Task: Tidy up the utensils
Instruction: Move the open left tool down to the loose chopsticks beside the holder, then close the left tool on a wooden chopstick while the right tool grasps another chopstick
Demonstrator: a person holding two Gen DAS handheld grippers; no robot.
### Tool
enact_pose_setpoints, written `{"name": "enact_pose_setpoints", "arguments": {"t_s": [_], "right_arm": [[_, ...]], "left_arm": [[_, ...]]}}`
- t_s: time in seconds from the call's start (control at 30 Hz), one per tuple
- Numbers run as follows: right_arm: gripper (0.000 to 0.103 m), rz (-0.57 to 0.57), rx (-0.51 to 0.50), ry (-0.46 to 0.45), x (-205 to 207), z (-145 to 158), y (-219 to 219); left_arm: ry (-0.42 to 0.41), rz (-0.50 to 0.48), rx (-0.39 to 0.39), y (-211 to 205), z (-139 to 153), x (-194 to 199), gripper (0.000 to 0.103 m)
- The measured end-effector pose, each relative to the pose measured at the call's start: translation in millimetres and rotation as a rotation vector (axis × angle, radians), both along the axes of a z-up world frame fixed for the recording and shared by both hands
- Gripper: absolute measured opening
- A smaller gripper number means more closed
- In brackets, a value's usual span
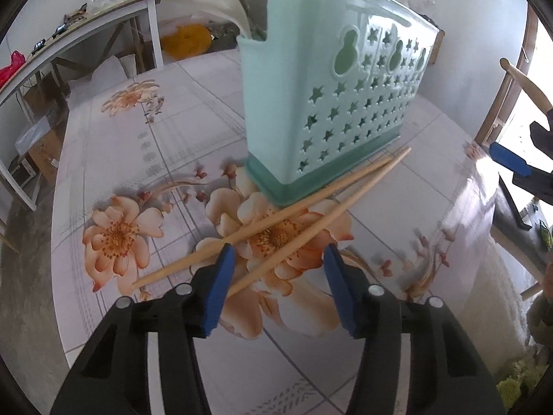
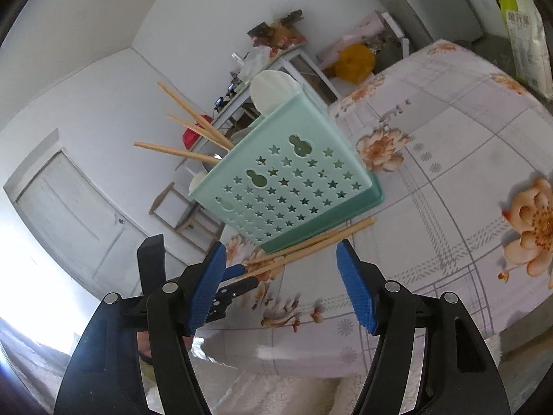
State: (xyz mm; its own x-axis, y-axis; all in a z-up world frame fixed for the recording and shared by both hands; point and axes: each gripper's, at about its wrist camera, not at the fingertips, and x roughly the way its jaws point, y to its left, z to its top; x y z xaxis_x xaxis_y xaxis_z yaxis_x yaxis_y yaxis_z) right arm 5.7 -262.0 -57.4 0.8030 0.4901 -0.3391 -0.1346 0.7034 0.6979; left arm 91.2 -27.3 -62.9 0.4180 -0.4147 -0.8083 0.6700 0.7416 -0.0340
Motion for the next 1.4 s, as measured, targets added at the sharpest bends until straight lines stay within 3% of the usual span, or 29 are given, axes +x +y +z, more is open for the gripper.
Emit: {"name": "enact_pose_setpoints", "arguments": {"t_s": [0.2, 0.37, 0.47, 0.7, 0.93, 1.07, 1.3, 1.4], "right_arm": [[0.062, -0.008, 0.043, 0.086, 6, -20, -5], [0.057, -0.001, 0.052, 0.171, 13, -31, 4], [0.054, -0.005, 0.038, 0.212, 16, -35, 9], [0.046, -0.05, -0.006, 0.305, 25, -43, 15], [0.036, -0.078, -0.068, 0.341, 28, -45, 20], [0.032, -0.088, -0.137, 0.357, 31, -44, 27], [0.008, -0.116, -0.262, 0.384, 40, -44, 31], [0.007, -0.118, -0.305, 0.379, 41, -44, 36]], "left_arm": [[0.044, -0.061, -0.004, -9, 4, -23, 0.037], [0.032, -0.099, 0.02, -21, 4, -48, 0.015], [0.049, -0.105, 0.008, -27, 5, -56, 0.01], [0.164, -0.099, -0.097, -35, 3, -71, 0.007], [0.283, -0.108, -0.184, -50, -5, -88, 0.006], [0.309, -0.131, -0.195, -61, -9, -100, 0.006], [0.309, -0.161, -0.215, -74, -8, -113, 0.007], [0.293, -0.171, -0.217, -78, -7, -114, 0.008]]}}
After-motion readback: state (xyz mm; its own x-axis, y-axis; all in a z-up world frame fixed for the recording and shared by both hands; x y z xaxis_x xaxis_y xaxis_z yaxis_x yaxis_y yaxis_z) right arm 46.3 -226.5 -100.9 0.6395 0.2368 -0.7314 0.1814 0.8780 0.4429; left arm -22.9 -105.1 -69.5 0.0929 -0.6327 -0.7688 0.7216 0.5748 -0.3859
